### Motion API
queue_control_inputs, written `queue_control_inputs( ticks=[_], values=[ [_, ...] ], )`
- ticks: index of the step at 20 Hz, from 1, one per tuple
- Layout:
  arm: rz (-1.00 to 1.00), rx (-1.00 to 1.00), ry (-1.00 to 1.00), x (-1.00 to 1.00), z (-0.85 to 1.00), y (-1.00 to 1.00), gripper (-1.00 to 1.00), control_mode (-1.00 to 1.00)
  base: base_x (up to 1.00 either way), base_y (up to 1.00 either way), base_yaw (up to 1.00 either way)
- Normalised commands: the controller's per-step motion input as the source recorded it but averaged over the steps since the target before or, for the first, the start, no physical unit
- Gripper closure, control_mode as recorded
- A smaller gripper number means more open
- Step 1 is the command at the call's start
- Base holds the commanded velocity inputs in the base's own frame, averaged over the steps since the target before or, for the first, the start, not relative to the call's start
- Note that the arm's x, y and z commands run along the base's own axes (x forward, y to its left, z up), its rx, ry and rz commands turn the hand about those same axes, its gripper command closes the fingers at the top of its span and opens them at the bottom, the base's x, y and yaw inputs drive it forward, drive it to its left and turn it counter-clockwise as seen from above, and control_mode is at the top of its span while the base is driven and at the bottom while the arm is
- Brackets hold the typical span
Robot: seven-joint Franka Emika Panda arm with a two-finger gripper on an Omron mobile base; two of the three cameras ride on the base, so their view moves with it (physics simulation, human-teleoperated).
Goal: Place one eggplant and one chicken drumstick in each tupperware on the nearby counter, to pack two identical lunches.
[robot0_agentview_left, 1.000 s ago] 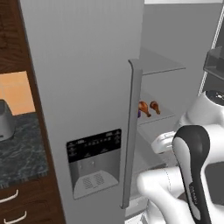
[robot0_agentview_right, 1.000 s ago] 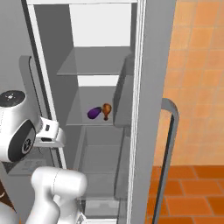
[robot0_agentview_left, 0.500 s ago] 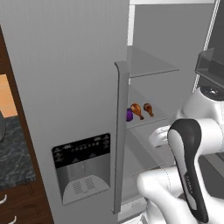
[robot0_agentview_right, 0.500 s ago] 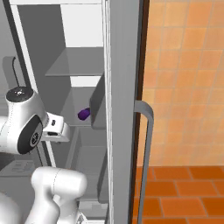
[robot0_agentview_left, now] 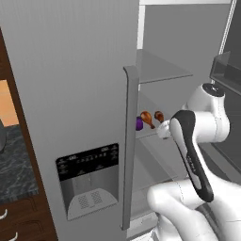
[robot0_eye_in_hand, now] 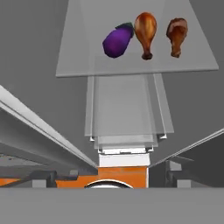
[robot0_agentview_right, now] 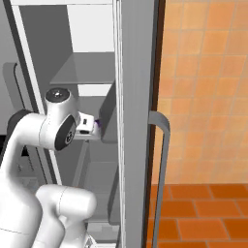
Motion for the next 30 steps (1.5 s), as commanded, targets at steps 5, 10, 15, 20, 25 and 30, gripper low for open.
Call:
queue_control_inputs(
  ticks=[5, 10, 15, 20, 25, 30],
  values=[
    [-0.01, -0.02, 0.0, 0.99, -0.29, -0.16, -1.0, -1.0, 0.0, 0.0, 0.0],
    [0.0, -0.05, 0.0, 0.85, -0.45, -0.13, -1.0, -1.0, 0.0, 0.0, 0.0],
    [-0.01, -0.04, 0.0, 0.86, -0.42, -0.04, -1.0, -1.0, 0.0, 0.0, 0.0],
    [0.0, 0.0, 0.0, 0.72, -0.31, -0.12, -1.0, -1.0, 0.0, 0.0, 0.0],
    [0.0, 0.0, 0.0, 0.64, -0.15, -0.07, -1.0, -1.0, 0.0, 0.0, 0.0],
    [0.0, 0.0, 0.0, 0.66, -0.22, 0.0, -1.0, -1.0, 0.0, 0.0, 0.0]
  ],
)
